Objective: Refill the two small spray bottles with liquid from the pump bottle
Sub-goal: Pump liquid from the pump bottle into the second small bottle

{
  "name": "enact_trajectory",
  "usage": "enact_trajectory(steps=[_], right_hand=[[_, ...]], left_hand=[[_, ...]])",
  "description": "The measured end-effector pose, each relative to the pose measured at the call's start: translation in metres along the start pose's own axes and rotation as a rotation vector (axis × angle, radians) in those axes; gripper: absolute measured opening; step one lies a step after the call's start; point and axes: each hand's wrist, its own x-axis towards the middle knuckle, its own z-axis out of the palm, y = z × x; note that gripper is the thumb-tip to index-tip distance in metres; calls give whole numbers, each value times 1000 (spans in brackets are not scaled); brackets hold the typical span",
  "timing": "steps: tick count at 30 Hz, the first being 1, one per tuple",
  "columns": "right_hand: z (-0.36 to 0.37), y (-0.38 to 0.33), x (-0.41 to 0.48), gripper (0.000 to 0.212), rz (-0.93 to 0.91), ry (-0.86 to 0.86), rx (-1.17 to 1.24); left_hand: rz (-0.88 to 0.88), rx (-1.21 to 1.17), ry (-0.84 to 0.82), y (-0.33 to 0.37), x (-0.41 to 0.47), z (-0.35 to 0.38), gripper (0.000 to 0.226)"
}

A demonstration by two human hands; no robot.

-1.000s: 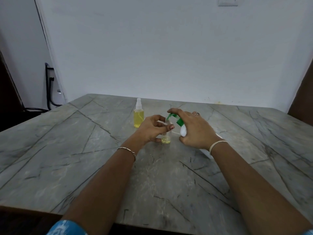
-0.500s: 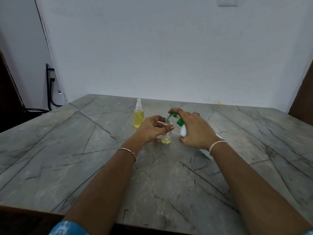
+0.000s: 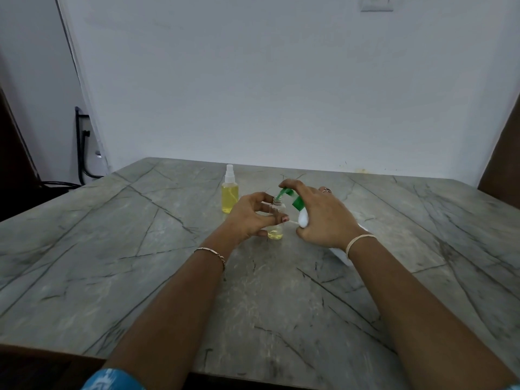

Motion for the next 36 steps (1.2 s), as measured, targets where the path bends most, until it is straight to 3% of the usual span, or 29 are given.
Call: enact_trajectory(steps=[10,19,22,25,32,36], right_hand=[[0,-1,1,77,-13,11,18],[-2,-2,-2,103,-22,-38,-45],[-3,-1,-1,88,-16,-37,-50],[-2,-3,0,77,-8,-32,-21],[-1,-6,2,76,-4,6,-39],[-1,-6,0,82,0,4,-60]], left_hand=[[53,64,-4,-3,0,1,37],[31,54,-5,-6,2,0,41],[9,60,-2,-6,2,0,62],[8,58,-5,-7,3,0,68],[45,80,8,-8,2,1,41],[89,130,37,-12,5,2,37]])
